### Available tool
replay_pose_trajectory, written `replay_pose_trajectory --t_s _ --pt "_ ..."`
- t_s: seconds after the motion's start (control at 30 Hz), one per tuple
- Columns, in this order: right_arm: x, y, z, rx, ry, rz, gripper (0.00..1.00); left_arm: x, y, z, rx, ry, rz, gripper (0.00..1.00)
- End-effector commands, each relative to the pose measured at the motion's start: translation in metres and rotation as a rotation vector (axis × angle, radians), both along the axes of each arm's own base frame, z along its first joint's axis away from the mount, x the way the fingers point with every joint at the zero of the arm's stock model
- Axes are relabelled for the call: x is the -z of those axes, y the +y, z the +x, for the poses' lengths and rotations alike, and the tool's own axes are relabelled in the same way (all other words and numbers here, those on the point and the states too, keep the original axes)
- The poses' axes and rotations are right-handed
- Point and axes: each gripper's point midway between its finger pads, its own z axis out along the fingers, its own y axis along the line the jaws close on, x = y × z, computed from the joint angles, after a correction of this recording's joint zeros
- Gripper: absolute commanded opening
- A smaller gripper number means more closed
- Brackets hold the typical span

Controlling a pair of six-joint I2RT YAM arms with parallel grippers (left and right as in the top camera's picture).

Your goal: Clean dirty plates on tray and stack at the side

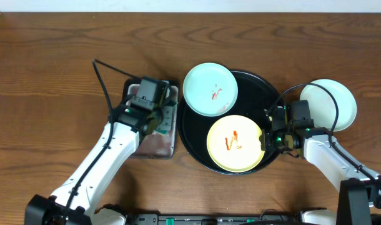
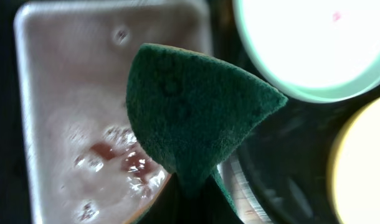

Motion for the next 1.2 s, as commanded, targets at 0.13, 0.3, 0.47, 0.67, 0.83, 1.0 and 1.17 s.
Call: replay_pose_trajectory --t_s 0.13,0.3,0.47,0.67,0.83,1.0,1.17 --pt "0.006 0.000 -0.007 0.001 0.022 -0.007 0.01 -0.025 -0.100 -0.004 0.142 -0.014 -0.271 0.07" --pt "0.007 0.000 -0.008 0.001 0.026 -0.007 0.01 0.004 -0.160 -0.022 0.215 0.058 -0.333 0.07" --pt "0.007 0.000 -0.008 0.000 0.026 -0.007 0.01 0.041 -0.208 -0.047 0.303 0.139 -0.365 0.07" --pt "0.007 0.000 -0.009 0.000 0.029 -0.008 0.01 0.080 -0.221 -0.065 0.357 0.194 -0.300 0.07" --pt "0.007 0.000 -0.009 0.000 0.029 -0.008 0.01 0.105 -0.172 -0.051 0.247 0.169 -0.064 0.07" --pt "0.007 0.000 -0.009 -0.001 0.030 -0.004 0.01 0.106 -0.136 -0.038 0.161 0.195 0.031 0.08" --pt "0.007 0.000 -0.009 -0.001 0.030 -0.004 0.01 0.068 -0.183 -0.043 0.259 0.205 -0.167 0.07"
